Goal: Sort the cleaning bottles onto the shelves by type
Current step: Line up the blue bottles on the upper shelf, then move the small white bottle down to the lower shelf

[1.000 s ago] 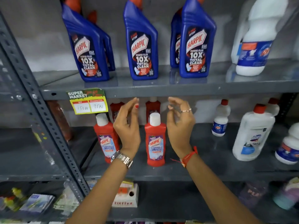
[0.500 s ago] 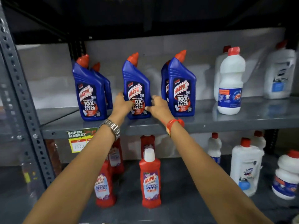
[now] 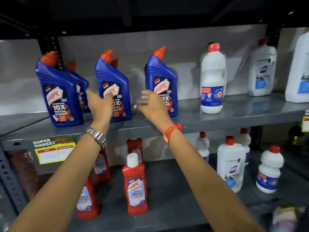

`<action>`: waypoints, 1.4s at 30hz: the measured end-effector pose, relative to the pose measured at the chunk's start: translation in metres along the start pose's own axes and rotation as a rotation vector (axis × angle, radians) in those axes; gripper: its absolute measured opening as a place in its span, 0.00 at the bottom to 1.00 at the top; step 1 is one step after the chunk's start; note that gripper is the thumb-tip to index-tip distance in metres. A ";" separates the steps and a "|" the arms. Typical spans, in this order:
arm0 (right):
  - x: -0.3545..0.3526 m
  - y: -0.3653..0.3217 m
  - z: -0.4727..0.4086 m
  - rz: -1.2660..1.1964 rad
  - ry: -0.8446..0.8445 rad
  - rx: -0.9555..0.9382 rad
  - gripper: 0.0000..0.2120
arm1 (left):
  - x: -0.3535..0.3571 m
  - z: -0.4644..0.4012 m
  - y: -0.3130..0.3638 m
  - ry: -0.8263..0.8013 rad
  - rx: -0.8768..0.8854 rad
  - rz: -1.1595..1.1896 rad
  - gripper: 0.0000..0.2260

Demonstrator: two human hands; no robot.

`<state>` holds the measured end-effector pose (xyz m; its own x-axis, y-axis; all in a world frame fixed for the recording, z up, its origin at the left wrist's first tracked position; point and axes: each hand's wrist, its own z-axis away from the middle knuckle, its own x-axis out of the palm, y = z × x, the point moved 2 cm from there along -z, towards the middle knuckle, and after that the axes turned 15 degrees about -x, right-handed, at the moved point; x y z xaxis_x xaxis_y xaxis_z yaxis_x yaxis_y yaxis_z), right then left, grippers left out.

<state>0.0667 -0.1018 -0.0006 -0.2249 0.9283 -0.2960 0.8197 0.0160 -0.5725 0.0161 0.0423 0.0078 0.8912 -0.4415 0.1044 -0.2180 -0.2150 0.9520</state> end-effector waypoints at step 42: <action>-0.247 0.073 0.129 0.218 0.262 0.059 0.27 | 0.194 0.265 0.051 -0.547 0.143 0.104 0.15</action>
<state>0.1143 -0.3782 -0.0682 0.1012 0.9714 -0.2148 0.7998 -0.2079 -0.5631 0.0726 -0.2847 0.0002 0.5354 -0.8446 -0.0050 -0.3790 -0.2456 0.8922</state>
